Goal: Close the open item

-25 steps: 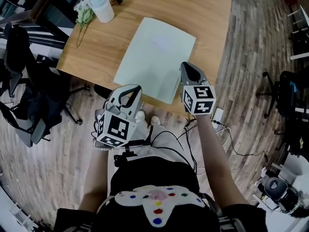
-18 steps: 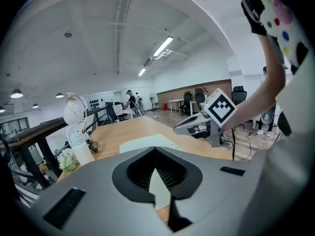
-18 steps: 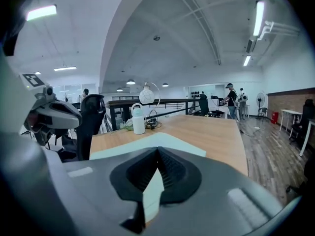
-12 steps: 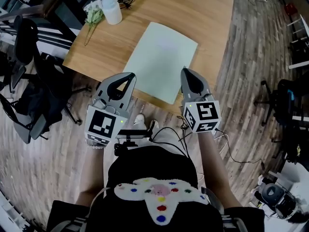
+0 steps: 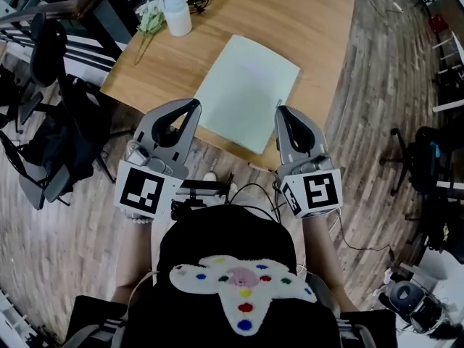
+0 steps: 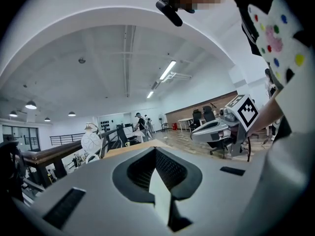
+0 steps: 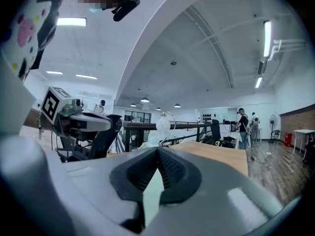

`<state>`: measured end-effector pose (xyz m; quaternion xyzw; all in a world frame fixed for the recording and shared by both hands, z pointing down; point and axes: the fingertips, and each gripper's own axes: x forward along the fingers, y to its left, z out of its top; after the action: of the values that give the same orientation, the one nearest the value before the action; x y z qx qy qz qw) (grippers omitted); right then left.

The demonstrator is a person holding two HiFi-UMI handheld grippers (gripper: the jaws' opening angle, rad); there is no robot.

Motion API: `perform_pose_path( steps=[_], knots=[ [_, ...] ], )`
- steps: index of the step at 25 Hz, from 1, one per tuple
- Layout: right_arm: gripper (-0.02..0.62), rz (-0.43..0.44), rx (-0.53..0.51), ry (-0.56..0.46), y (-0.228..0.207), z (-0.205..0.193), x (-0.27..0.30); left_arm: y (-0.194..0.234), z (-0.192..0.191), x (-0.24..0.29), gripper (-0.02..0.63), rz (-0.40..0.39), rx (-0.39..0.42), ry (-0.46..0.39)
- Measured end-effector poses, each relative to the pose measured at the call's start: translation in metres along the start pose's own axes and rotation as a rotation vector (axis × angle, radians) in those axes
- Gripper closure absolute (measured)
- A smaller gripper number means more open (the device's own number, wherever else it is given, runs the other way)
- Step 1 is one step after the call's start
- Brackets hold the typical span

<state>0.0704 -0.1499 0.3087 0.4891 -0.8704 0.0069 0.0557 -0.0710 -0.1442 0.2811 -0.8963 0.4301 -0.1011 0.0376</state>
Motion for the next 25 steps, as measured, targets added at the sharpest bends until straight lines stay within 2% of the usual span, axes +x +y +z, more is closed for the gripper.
perform_pose_path(
  steps=[8, 25],
  knots=[
    [0.588, 0.005, -0.047, -0.1, 0.011, 0.034, -0.025, -0.002, 0.013, -0.017, 0.6, 0.011, 0.001, -0.038],
    [0.588, 0.005, -0.072, -0.064, 0.019, 0.023, -0.023, -0.004, 0.006, -0.024, 0.6, 0.003, 0.017, -0.013]
  ],
)
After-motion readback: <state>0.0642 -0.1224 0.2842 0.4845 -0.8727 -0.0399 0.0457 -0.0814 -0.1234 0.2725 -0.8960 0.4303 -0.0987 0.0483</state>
